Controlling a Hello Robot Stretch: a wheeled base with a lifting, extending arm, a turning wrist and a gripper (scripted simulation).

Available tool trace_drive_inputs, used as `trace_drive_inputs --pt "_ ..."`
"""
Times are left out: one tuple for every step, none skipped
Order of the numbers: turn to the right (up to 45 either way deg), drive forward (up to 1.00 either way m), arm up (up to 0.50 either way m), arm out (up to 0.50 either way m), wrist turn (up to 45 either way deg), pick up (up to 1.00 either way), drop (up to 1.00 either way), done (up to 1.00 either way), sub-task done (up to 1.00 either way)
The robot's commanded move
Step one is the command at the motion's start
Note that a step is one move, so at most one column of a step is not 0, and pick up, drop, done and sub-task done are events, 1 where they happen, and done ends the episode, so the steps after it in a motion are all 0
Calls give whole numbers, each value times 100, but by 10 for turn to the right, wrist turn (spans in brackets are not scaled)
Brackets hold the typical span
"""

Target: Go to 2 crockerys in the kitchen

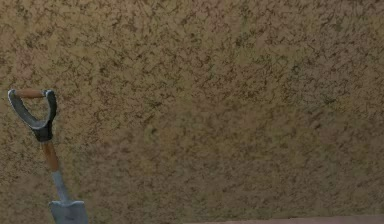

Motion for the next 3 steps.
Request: trace_drive_inputs --pt "0 5 0 0 0 0 0 0 0" --pt "450 0 0 0 0 0 0 0 0" --pt "450 0 0 0 0 0 0 0 0"
